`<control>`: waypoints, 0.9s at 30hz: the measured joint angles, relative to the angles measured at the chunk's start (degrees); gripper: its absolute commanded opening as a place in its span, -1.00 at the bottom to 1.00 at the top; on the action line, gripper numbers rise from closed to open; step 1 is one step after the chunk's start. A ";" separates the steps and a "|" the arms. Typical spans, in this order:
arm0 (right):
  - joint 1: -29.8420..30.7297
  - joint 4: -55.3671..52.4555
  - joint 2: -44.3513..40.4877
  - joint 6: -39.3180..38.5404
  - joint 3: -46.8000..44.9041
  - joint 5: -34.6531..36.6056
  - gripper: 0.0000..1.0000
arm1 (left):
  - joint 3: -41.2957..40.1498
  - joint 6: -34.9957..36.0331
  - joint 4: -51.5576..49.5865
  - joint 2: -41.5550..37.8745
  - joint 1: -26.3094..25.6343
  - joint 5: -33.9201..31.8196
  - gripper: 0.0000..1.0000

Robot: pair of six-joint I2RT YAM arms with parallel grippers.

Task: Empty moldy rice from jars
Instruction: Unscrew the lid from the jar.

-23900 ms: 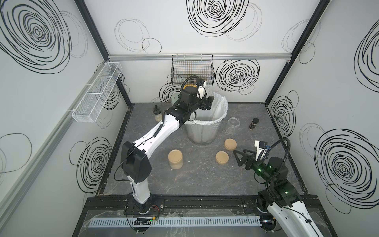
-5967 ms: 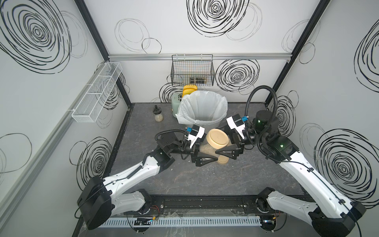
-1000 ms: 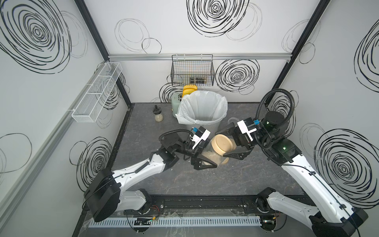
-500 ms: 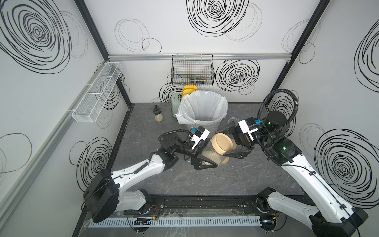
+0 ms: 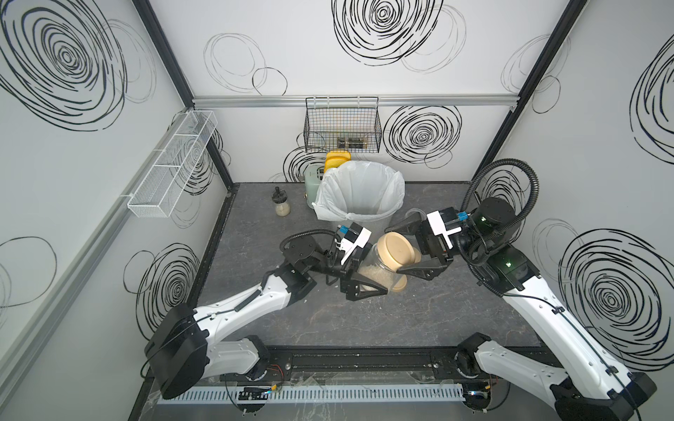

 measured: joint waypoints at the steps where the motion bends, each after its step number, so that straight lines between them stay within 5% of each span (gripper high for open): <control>1: -0.09 0.00 -0.07 0.04 0.00 0.20 0.39 | 0.00 0.04 -0.17 -0.07 0.00 -0.24 0.16; 27: -9.16 -0.15 -5.14 2.80 -4.59 11.21 0.37 | -2.36 0.94 -0.74 -6.99 3.30 -3.19 0.16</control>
